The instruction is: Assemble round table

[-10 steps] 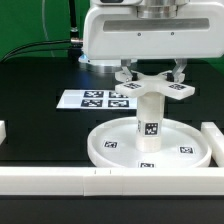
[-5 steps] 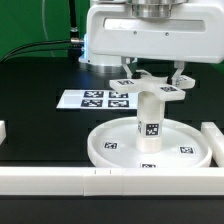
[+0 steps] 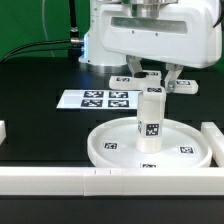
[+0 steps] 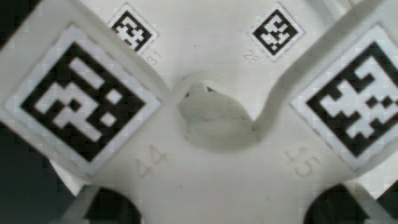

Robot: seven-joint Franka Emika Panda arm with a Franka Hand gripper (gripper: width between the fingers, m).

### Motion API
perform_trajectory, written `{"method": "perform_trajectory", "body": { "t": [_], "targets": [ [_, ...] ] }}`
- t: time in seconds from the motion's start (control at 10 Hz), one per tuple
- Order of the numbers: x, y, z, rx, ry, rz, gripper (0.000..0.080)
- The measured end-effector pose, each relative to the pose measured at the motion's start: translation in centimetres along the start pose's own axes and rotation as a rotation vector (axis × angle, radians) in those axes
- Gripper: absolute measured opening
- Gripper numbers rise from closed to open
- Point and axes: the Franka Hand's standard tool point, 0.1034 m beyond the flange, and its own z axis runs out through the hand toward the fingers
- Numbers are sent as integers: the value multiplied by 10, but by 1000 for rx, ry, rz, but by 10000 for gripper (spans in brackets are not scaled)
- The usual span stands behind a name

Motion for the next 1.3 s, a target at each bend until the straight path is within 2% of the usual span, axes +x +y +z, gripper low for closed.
{"method": "perform_trajectory", "body": {
  "t": [0.1,0.3,0.5,0.8,1.0,1.1,1.2,1.3],
  "targets": [
    [1,1,0,12,-8,112,445],
    [0,3,1,77,-12,384,445],
    [0,2,1,112,-12,612,445],
    [1,3,1,134,-42,860,445],
    [1,3,1,139,-61,956,445],
    [0,3,-1,135,-64,912,545],
    [2,4,-11,133,-75,868,618],
    [3,1,-23,153,-82,862,640]
  ]
}}
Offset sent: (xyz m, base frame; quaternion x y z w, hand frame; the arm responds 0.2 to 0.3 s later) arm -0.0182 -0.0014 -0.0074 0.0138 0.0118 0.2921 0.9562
